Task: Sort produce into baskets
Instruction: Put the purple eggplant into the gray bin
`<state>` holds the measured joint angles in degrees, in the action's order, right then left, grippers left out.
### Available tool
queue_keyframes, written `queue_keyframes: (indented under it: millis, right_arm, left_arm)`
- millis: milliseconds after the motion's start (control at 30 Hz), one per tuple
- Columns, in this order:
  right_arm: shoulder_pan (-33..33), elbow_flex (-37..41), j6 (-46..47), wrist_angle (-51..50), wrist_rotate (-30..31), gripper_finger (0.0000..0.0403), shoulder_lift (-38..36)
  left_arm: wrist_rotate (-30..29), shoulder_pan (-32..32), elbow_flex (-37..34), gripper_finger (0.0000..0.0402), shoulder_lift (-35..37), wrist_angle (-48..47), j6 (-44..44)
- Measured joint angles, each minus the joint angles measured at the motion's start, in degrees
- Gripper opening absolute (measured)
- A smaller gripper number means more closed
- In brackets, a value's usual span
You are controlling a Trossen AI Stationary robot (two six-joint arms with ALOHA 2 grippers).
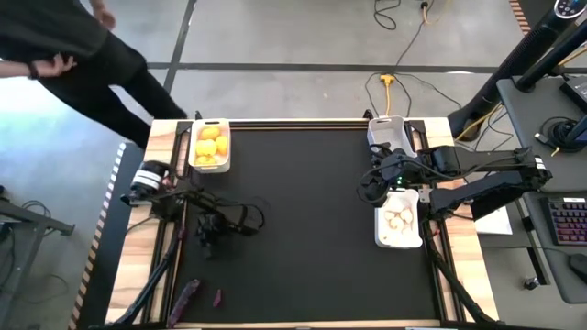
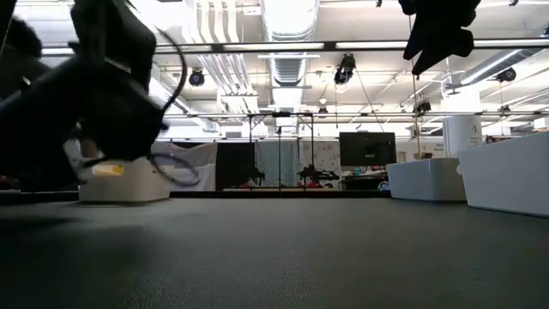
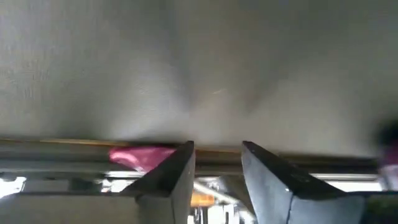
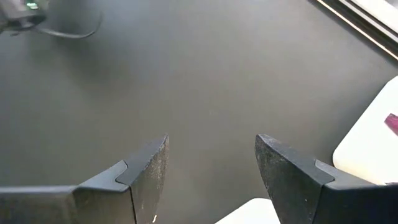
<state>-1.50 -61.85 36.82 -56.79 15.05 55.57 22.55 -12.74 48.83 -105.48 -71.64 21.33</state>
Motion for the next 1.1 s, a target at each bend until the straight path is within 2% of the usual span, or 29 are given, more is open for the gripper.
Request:
queue_keyframes:
  millis: [133, 233, 600, 700, 900, 1100]
  right_arm:
    - [0.0, 0.0, -0.3, 0.0, 0.0, 0.0233, 0.0]
    - [0.0, 0.0, -0.3, 0.0, 0.0, 0.0233, 0.0]
    - [0.0, 0.0, 0.7, 0.0, 0.0, 0.0233, 0.0]
    - [0.0, 0.0, 0.7, 0.0, 0.0, 0.0233, 0.0]
    - [0.0, 0.0, 1.6, 0.0, -0.1, 0.0233, 0.0]
    - [0.0, 0.0, 1.6, -0.1, -0.5, 0.0233, 0.0]
  left_arm:
    - [-2.6, -3.3, 3.9, 0.0107, 2.5, -1.3, 7.0]
    - [-2.2, -5.1, 3.7, 0.0118, 2.9, -4.3, 8.2]
    - [0.6, -6.7, -4.9, 0.0232, 1.8, -5.0, 15.8]
    - [1.1, -7.5, -6.8, 0.0251, 1.8, -3.8, 17.1]
    - [-0.5, -9.6, -10.2, 0.0247, 1.9, 2.5, 21.7]
    - [-3.5, -10.0, -7.5, 0.0232, 2.1, 2.7, 23.4]
